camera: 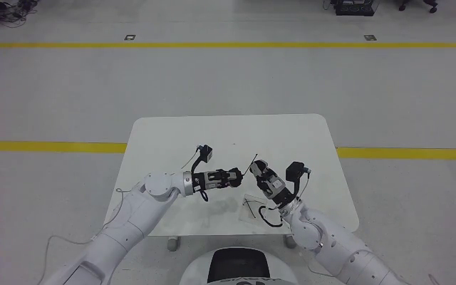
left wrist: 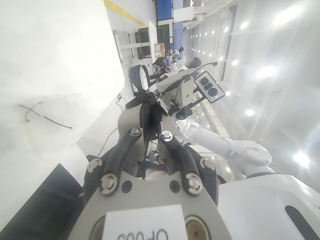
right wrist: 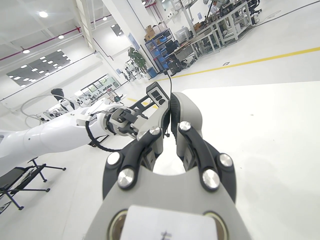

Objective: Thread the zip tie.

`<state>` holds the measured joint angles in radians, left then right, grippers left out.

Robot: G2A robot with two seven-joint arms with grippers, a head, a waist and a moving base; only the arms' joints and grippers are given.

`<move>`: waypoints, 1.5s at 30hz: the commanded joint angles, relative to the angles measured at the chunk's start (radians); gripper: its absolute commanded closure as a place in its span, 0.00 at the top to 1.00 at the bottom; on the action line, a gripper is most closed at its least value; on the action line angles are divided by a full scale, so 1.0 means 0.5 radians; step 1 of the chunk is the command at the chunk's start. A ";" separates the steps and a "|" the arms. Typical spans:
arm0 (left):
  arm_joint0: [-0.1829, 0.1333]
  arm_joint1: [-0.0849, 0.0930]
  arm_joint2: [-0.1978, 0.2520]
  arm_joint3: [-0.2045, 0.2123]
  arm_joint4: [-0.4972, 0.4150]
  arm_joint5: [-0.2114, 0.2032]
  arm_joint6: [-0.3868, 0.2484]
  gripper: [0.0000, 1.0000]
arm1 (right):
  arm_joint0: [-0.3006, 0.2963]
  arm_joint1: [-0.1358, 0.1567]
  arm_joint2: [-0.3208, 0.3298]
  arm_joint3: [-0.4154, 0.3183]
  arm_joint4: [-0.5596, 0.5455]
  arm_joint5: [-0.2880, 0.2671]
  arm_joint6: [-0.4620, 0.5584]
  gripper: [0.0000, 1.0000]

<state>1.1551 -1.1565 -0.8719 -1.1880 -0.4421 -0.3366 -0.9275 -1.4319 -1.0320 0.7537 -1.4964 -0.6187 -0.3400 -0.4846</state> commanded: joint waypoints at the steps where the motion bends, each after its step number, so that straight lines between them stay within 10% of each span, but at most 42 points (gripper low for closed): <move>1: 0.000 0.000 0.000 0.000 0.000 0.000 0.000 0.00 | -0.001 0.003 -0.001 -0.006 -0.007 0.000 -0.007 0.00; 26: 0.008 0.004 0.000 -0.024 0.017 0.035 0.028 0.00 | -0.001 0.014 0.017 -0.031 -0.017 0.000 -0.023 0.00; 37: 0.031 0.070 -0.119 -0.048 -0.134 0.122 -0.344 0.00 | -0.064 0.073 0.073 -0.106 -0.108 0.000 0.034 0.00; 45: 0.011 0.077 -0.100 -0.073 -0.033 0.054 -0.331 0.00 | -0.048 0.098 0.038 -0.124 -0.078 0.000 0.059 0.00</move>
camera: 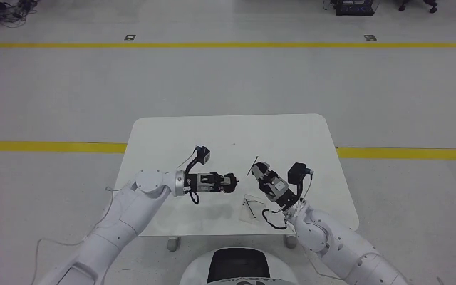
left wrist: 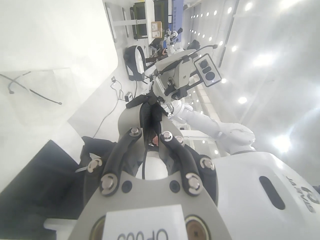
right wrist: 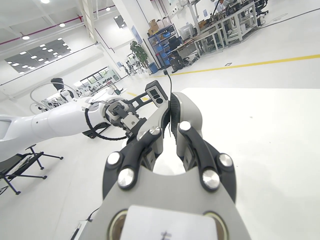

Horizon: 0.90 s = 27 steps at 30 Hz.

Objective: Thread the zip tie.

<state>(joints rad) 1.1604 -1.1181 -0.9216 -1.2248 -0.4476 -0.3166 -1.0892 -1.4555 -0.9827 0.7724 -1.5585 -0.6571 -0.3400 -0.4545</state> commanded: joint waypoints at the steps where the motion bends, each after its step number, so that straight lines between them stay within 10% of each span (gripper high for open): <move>1: 0.000 0.000 -0.001 0.000 -0.022 0.014 -0.007 0.00 | 0.000 0.000 0.001 0.000 -0.001 0.000 -0.001 0.00; 27: 0.029 -0.004 0.050 -0.012 -0.068 0.018 0.117 0.00 | -0.037 -0.024 -0.008 -0.068 -0.077 0.020 -0.005 0.00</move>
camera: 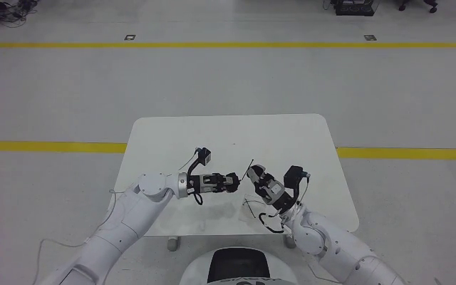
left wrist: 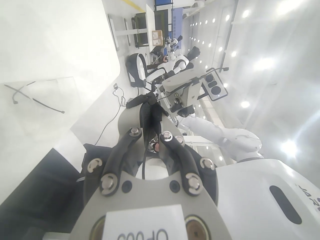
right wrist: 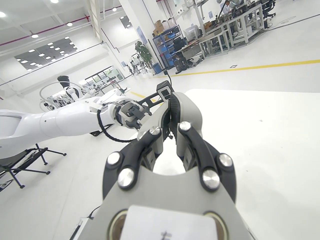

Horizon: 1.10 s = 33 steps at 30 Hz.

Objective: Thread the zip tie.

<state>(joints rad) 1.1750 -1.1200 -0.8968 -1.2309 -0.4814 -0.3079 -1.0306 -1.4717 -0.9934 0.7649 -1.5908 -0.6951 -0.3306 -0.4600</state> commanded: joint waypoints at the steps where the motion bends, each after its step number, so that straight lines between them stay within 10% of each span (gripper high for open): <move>1: 0.000 0.000 0.000 0.000 0.000 0.000 0.000 0.00 | -0.009 -0.006 0.015 -0.005 -0.005 0.001 0.011 0.00; 33: 0.000 0.000 0.000 0.000 0.000 0.000 0.000 0.00 | -0.063 -0.083 0.115 0.011 -0.062 -0.019 0.117 0.00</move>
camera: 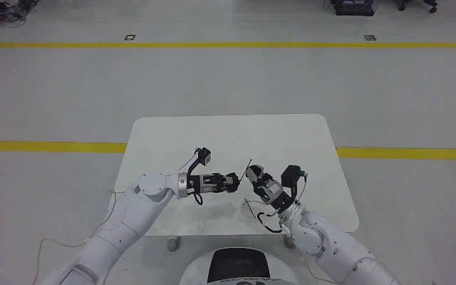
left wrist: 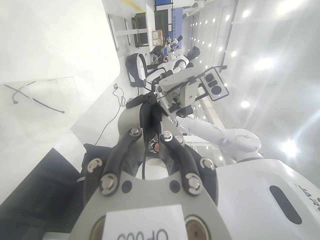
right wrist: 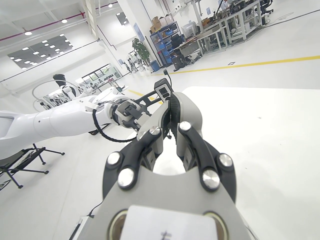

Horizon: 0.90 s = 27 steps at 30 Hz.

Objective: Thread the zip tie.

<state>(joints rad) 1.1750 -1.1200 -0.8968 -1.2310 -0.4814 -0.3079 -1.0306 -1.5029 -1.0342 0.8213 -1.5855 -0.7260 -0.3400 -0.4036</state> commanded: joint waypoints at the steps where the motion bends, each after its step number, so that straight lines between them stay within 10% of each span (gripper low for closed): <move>1: 0.000 0.000 0.000 0.000 0.000 0.000 0.000 0.00 | -0.001 -0.003 0.004 0.001 -0.001 0.000 0.009 0.00; 27: 0.000 0.000 0.000 0.000 0.000 0.000 0.000 0.00 | -0.068 -0.020 0.094 0.000 -0.039 0.000 0.101 0.00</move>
<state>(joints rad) 1.1750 -1.1200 -0.8968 -1.2310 -0.4814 -0.3079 -1.0306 -1.5362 -1.0439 0.8659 -1.5851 -0.7443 -0.3400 -0.3587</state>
